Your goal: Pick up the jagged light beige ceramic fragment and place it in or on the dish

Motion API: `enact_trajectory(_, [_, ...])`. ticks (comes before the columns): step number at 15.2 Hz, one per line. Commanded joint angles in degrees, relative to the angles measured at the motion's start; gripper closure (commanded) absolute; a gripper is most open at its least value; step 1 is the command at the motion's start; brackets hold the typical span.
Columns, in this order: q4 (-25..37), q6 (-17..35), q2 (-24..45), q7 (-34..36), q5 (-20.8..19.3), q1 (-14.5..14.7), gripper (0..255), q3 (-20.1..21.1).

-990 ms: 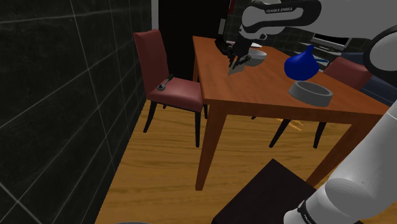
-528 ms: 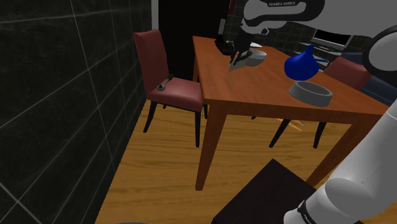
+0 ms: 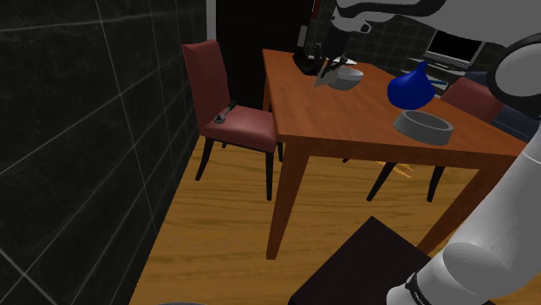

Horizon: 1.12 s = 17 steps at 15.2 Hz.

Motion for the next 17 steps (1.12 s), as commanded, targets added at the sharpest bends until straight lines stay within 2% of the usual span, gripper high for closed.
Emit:
enact_trajectory(1, [2.01, -1.66, 0.36, -0.09, 0.04, -0.05, 255, -0.03])
enact_trajectory(10, [13.22, -9.74, 3.5, -0.2, 0.24, -0.18, 255, -0.08])
enact_trajectory(17, [-5.32, -6.24, -11.54, -5.38, 0.68, -2.79, 255, -2.45])
